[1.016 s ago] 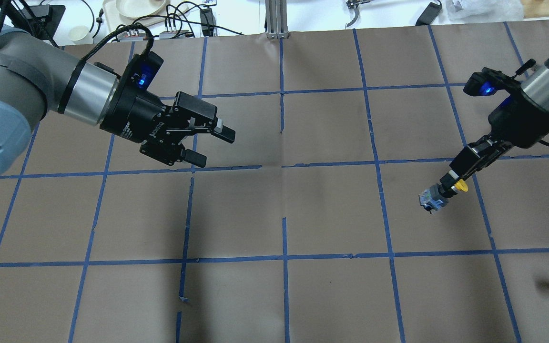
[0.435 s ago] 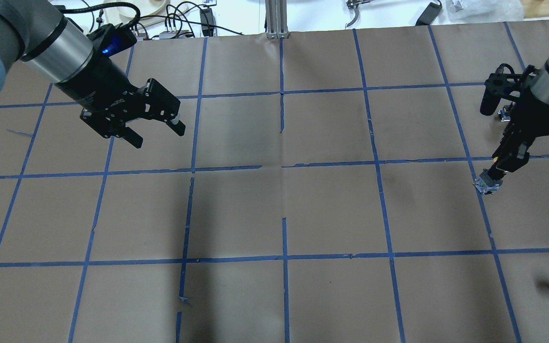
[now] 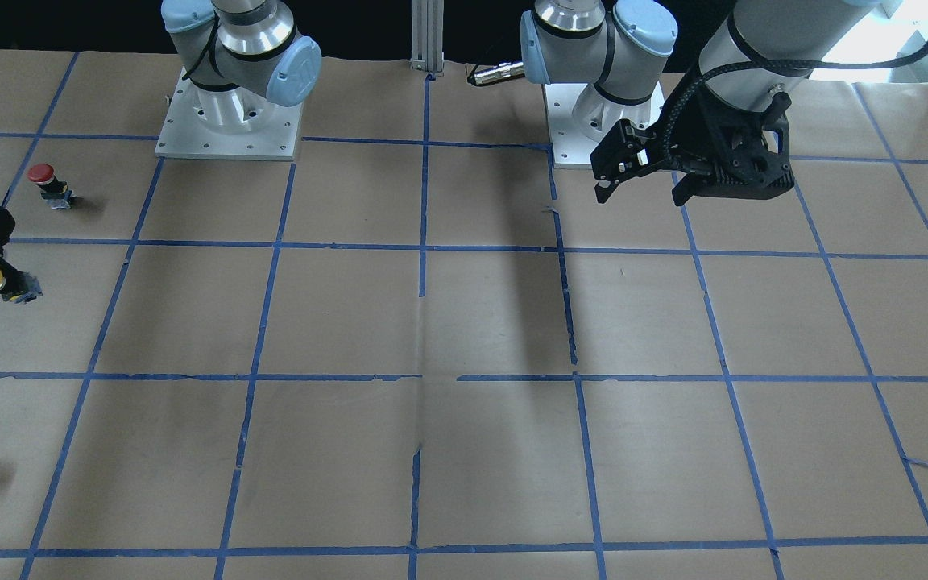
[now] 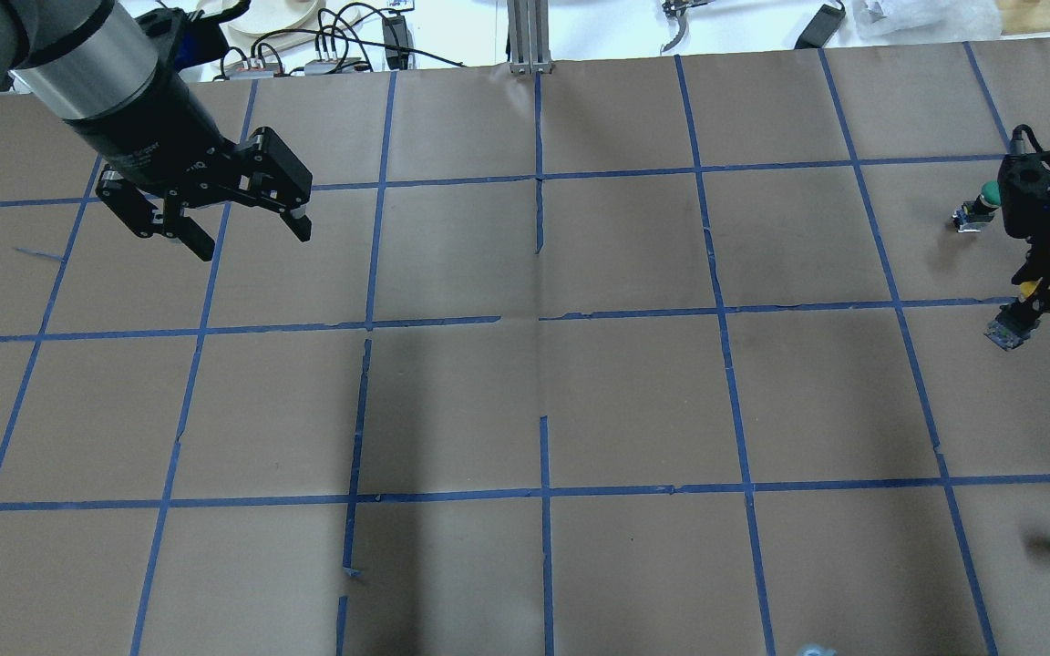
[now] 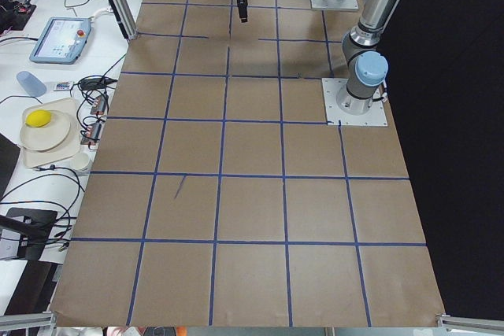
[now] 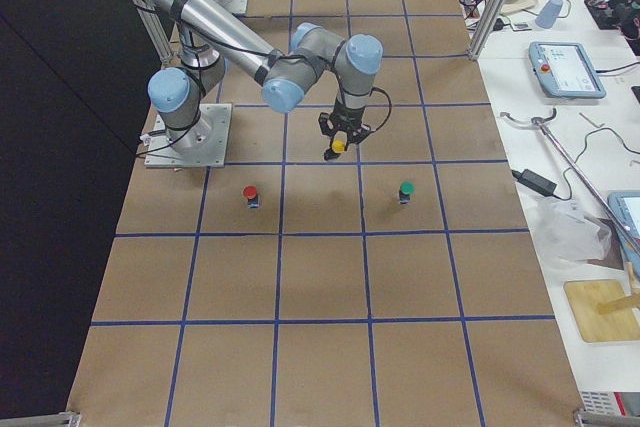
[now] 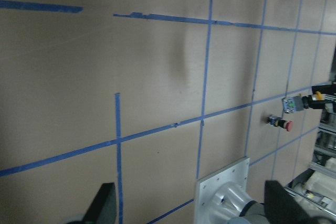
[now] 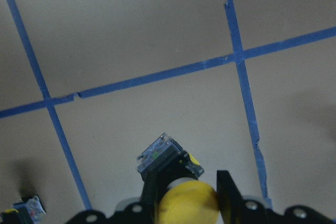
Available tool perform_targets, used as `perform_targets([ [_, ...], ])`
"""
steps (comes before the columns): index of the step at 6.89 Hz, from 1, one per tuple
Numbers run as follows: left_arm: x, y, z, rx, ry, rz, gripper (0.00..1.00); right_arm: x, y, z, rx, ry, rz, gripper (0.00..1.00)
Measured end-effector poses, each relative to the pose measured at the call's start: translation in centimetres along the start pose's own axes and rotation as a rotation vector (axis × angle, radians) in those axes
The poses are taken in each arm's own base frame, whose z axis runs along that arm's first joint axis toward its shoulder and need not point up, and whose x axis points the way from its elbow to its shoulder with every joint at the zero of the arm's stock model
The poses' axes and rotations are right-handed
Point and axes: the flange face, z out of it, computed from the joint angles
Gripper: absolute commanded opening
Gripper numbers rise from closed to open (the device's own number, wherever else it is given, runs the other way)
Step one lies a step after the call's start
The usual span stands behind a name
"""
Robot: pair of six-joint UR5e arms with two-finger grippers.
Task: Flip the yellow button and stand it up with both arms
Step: 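Lower the button upright onto the table with the right gripper and release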
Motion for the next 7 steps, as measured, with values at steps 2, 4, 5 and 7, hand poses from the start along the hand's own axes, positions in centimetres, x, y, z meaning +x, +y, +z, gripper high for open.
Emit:
perform_targets([
  [2, 0.3, 0.3, -1.3, 0.071, -0.061, -0.024, 1.00, 0.8, 3.0, 1.3, -0.020, 0.053, -0.198, 0.33],
  [4, 0.6, 0.9, -2.3, 0.108, -0.076, -0.018, 1.00, 1.1, 3.7, 2.9, -0.044, 0.093, -0.397, 0.33],
  [5, 0.5, 1.1, -2.8, 0.127, -0.103, -0.015, 1.00, 0.8, 3.4, 3.6, -0.030, 0.103, -0.504, 0.32],
  [7, 1.2, 1.7, -3.2, 0.132, -0.081, 0.005, 1.00, 0.1, 3.0, 5.0, 0.036, 0.136, -0.667, 0.32],
])
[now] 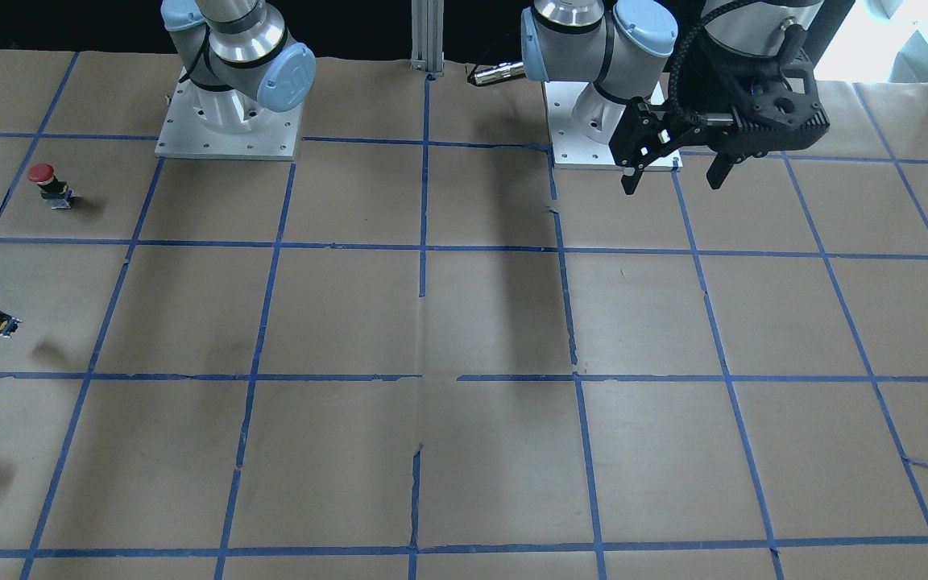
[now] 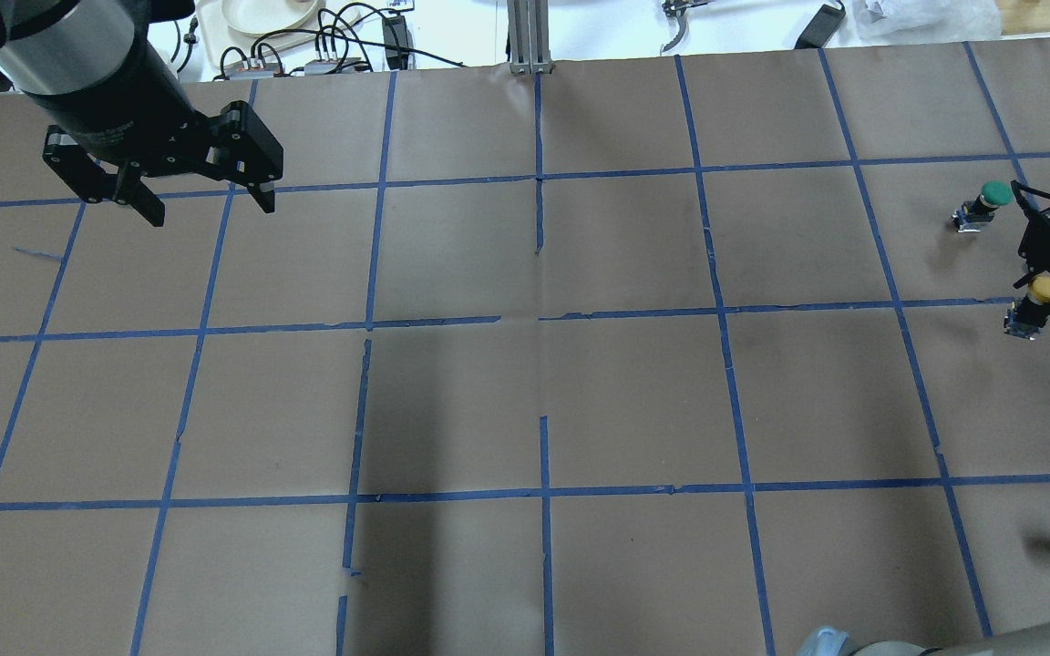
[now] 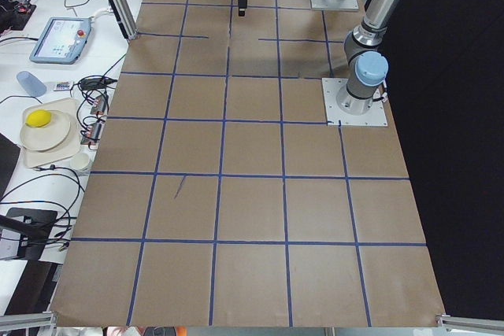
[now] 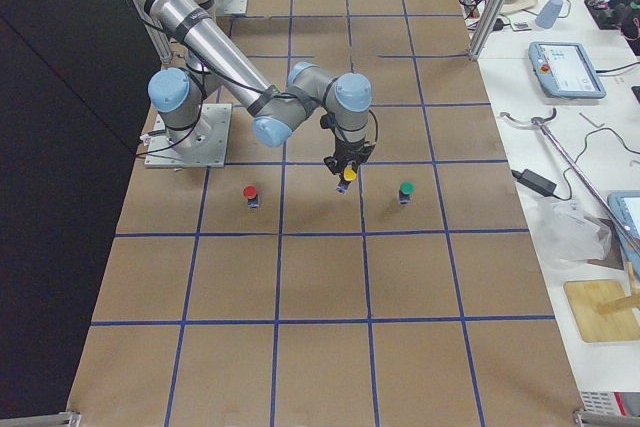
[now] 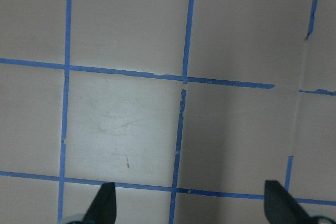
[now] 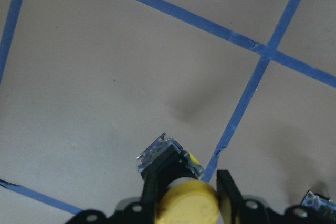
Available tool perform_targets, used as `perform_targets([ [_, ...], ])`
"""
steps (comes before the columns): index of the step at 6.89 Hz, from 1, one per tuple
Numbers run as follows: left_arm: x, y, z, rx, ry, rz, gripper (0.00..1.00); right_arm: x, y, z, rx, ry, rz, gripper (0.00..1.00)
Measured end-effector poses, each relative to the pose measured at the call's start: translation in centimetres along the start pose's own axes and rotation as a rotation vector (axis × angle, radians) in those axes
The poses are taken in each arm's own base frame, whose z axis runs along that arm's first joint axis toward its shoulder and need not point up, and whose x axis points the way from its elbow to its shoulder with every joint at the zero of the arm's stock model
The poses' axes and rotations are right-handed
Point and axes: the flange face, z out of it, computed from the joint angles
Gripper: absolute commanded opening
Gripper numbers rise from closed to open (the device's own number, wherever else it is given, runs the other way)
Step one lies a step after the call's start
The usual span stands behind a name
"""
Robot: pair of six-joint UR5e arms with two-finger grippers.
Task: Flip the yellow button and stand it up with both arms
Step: 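Lower the button upright onto the table with the right gripper and release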
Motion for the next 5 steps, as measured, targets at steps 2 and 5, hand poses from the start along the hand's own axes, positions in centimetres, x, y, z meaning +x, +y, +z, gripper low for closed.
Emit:
perform_targets([
  [2, 0.9, 0.2, 0.0, -0.009, 0.077, 0.016, 1.00, -1.3, -0.2, 1.2, 0.019, 0.019, -0.104, 0.32],
  [5, 0.3, -0.3, 0.6, -0.018, -0.009, 0.035, 1.00, -3.6, 0.7, 1.9, 0.024, 0.021, -0.169, 0.57],
])
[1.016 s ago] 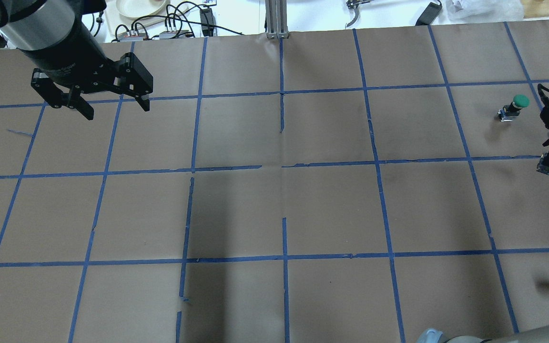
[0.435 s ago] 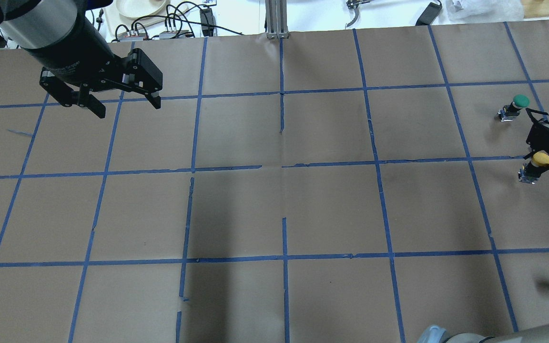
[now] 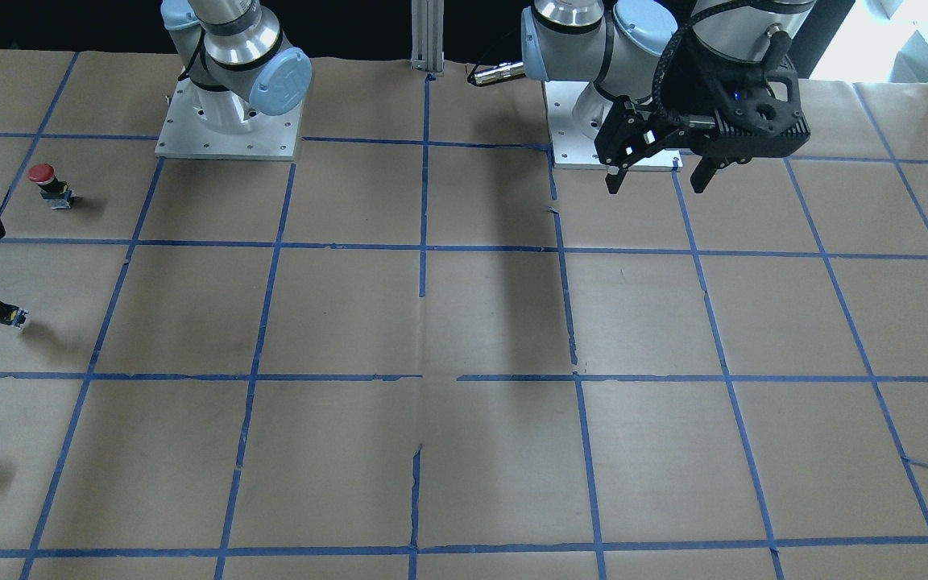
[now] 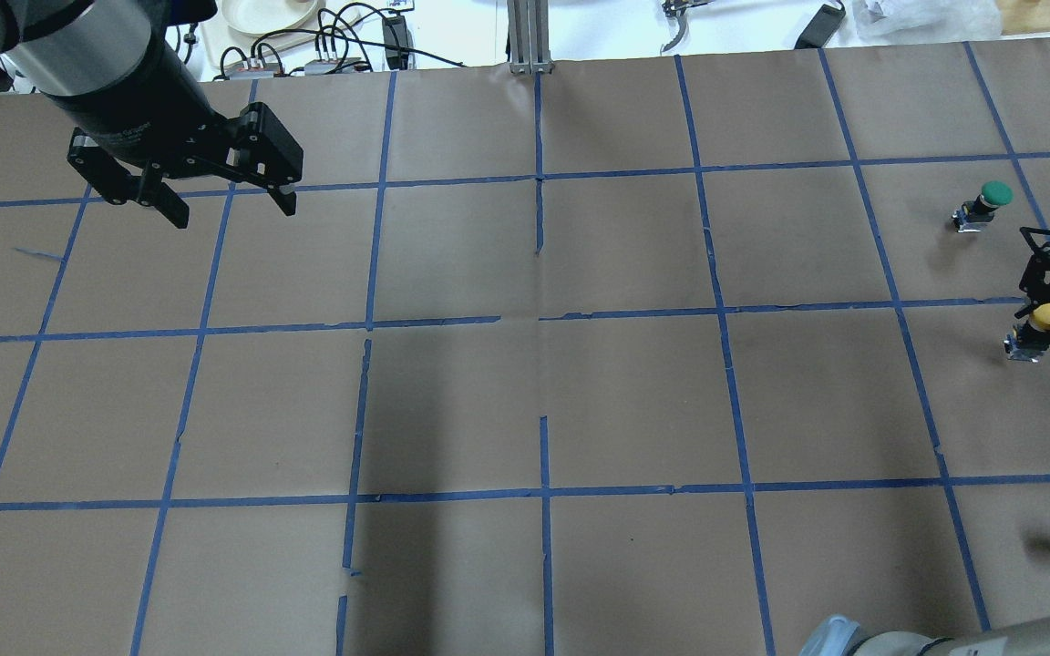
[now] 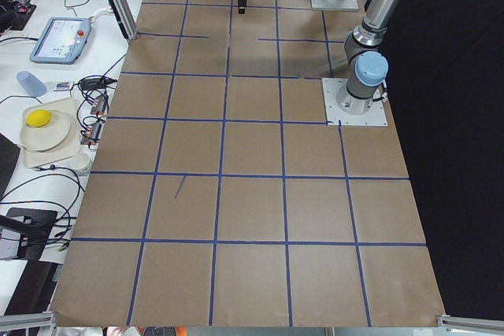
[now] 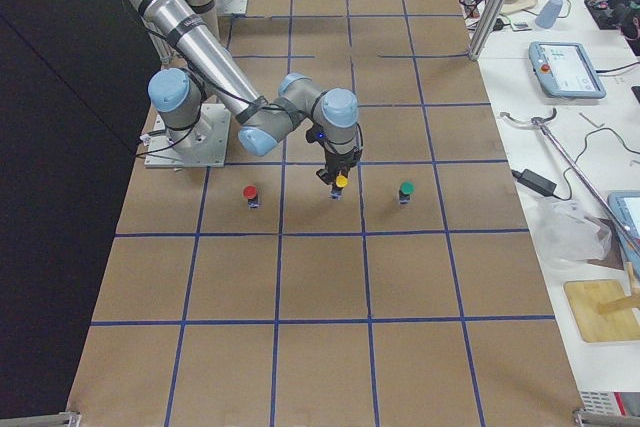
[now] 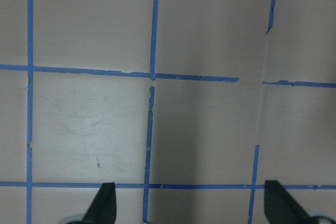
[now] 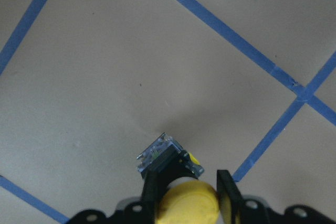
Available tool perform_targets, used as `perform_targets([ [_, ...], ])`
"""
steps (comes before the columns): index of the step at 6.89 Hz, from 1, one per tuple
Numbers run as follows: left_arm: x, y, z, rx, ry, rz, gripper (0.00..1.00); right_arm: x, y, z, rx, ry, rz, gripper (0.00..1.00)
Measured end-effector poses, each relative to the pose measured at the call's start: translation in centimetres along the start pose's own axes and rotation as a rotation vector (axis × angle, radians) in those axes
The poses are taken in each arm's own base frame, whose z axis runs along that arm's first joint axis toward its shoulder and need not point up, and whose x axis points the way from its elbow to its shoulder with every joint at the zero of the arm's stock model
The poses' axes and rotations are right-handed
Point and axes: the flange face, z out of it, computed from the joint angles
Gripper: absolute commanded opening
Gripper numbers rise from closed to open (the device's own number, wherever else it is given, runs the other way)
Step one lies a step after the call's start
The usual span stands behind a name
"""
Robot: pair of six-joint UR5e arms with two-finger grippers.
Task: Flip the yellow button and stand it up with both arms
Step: 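Lower the button upright onto the table with the right gripper and release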
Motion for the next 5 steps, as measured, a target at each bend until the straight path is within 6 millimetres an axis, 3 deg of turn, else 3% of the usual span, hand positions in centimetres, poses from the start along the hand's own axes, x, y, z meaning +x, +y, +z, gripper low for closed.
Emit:
perform_targets([
  [1, 0.14, -0.10, 0.17, -0.002, -0.013, 0.025, 1.00, -0.63, 0.04, 0.39, 0.010, 0.003, 0.002, 0.98],
  [3, 0.32, -0.19, 0.14, 0.003, -0.018, 0.083, 1.00, -1.02, -0.09, 1.00, 0.025, 0.005, 0.020, 1.00],
  [5, 0.36, -0.20, 0.07, 0.005, -0.017, 0.095, 1.00, -0.64, 0.17, 0.13, 0.010, 0.015, 0.057, 0.99],
])
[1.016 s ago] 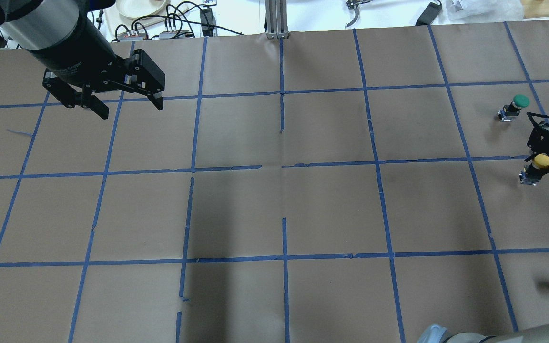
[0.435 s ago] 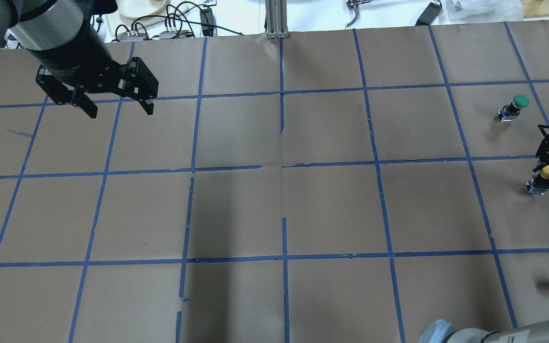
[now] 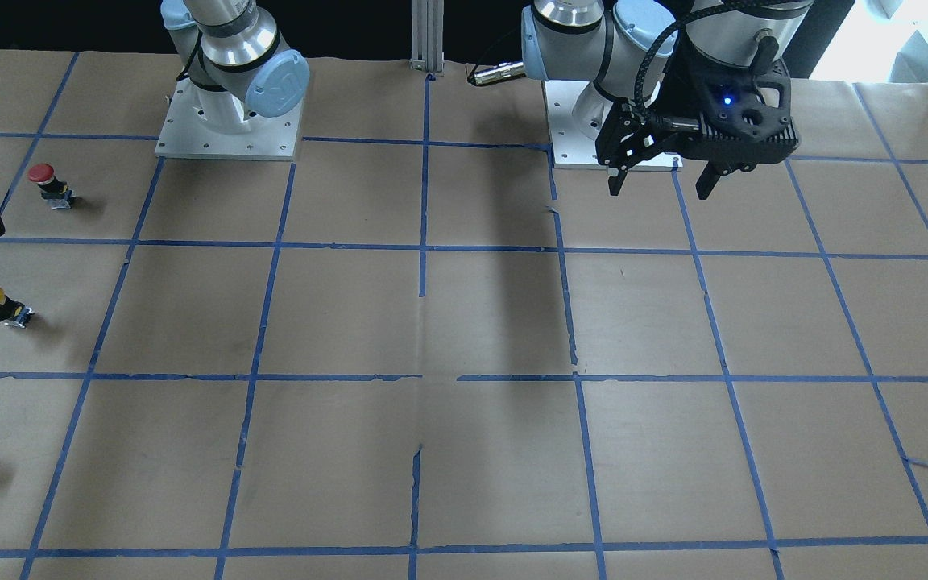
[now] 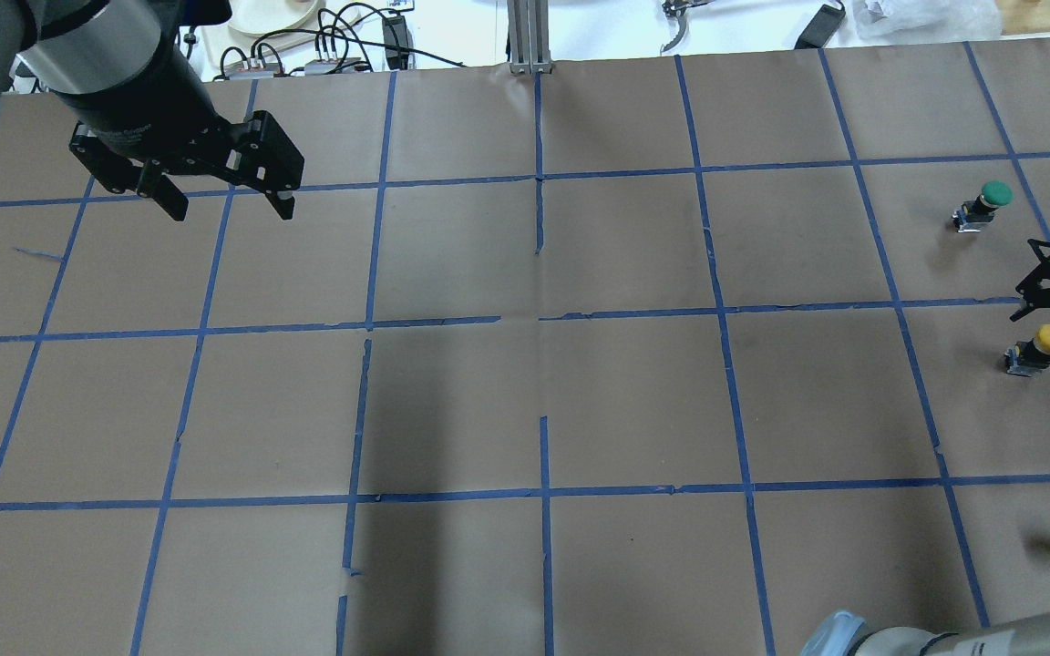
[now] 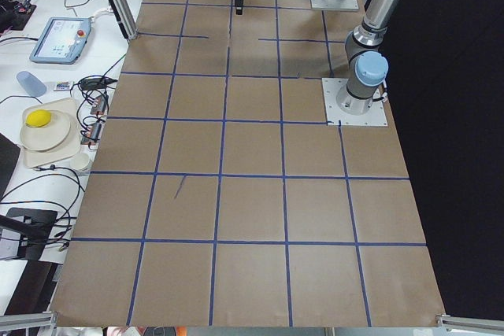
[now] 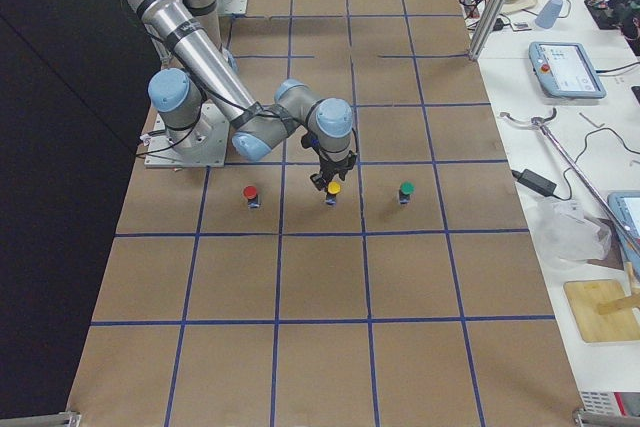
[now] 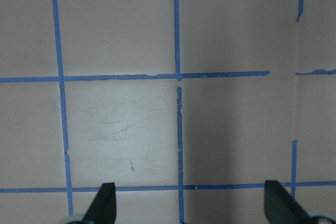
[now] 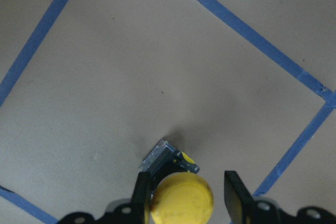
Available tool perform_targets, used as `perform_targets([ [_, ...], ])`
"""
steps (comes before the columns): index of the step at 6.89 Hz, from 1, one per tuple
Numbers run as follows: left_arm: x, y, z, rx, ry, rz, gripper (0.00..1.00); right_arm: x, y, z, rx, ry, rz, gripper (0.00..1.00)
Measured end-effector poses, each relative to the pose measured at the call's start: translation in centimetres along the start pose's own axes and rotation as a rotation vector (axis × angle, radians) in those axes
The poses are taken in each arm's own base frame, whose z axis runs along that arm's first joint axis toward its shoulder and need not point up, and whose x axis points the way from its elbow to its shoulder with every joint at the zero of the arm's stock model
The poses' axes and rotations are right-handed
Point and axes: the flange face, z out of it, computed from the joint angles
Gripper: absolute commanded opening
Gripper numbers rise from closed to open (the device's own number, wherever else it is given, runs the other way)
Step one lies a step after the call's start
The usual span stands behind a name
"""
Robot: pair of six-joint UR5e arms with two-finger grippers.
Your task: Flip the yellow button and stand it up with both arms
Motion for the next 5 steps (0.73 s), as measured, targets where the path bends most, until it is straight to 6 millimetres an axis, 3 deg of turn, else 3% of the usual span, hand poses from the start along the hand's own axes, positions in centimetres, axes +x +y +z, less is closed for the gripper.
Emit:
perform_targets([
  [2, 0.0, 0.0, -0.1, 0.003, 0.001, -0.001, 1.00, 1.3, 1.0, -3.2, -0.007, 0.005, 0.153, 0.99],
  [3, 0.0, 0.0, -0.1, 0.003, 0.001, -0.003, 1.00, 2.7, 1.3, -5.9, 0.011, -0.003, 0.242, 0.99],
  [5, 0.0, 0.0, 0.0, 0.003, 0.002, -0.008, 1.00, 7.4, 0.2, -11.9, 0.052, -0.033, 0.429, 0.99],
])
